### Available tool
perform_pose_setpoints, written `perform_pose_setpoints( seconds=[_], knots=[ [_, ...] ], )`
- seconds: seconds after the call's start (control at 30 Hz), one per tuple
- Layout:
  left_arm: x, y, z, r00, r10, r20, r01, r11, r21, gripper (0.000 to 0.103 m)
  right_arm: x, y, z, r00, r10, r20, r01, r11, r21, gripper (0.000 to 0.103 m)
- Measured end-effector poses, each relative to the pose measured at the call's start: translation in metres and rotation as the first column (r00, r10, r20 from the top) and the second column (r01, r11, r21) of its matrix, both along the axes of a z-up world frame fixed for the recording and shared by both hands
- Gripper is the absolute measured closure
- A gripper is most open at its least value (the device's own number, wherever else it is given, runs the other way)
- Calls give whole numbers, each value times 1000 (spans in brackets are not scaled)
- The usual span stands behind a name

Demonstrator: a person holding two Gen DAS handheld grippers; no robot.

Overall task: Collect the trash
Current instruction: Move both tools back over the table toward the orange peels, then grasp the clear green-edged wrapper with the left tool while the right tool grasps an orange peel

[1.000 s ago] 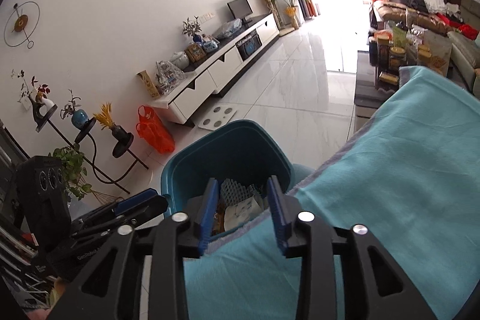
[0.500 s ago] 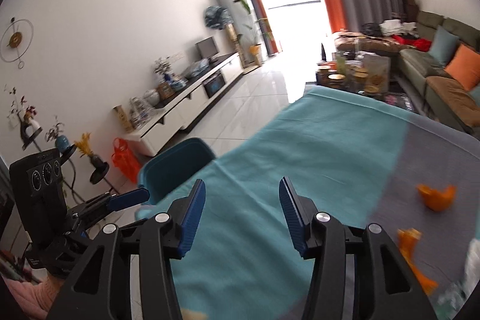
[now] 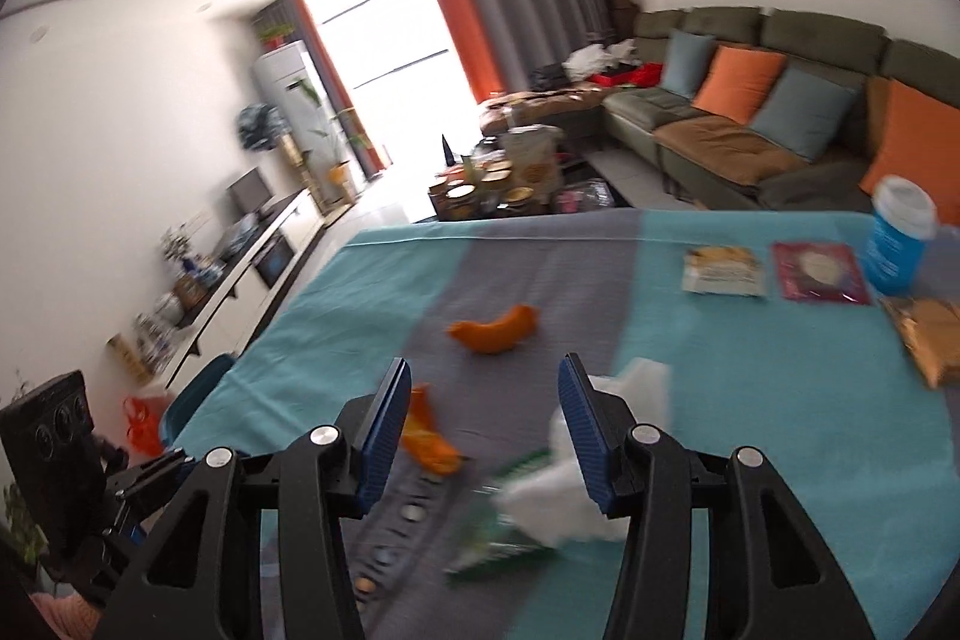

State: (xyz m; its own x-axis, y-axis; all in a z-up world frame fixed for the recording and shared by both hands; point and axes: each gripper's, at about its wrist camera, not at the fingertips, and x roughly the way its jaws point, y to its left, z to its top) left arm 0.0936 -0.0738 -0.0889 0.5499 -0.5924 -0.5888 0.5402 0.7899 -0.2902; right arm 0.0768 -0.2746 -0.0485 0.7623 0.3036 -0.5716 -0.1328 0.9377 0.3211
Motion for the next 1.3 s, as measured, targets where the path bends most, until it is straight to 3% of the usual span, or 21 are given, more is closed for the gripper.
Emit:
perform_pose_setpoints(
  seconds=[0.27,0.5,0.77,0.83,0.87,1.07,1.3],
  knots=[
    [18,-66,-19,991,-113,-71,114,993,18,33,5,-35,-37,994,-58,-97,64,996,64,54],
    [37,-99,-28,985,-124,-123,129,991,29,39,7,-32,-41,995,-39,-92,45,997,64,54],
    [59,-127,-44,970,-135,-204,149,987,56,68,13,-27,-36,998,-4,-66,10,996,91,54],
    [63,-128,-48,964,-140,-226,153,987,42,84,13,-27,-37,998,0,-70,7,995,96,54],
    [64,-127,-49,961,-142,-236,155,987,37,85,13,-26,-37,997,4,-71,3,995,98,54],
    [61,-111,-46,969,-134,-206,143,989,30,89,10,-20,-31,998,31,-52,-25,994,102,54],
    [45,-59,-34,983,-68,-172,73,997,22,90,14,9,-27,991,130,-39,-126,989,80,55]
  ],
)
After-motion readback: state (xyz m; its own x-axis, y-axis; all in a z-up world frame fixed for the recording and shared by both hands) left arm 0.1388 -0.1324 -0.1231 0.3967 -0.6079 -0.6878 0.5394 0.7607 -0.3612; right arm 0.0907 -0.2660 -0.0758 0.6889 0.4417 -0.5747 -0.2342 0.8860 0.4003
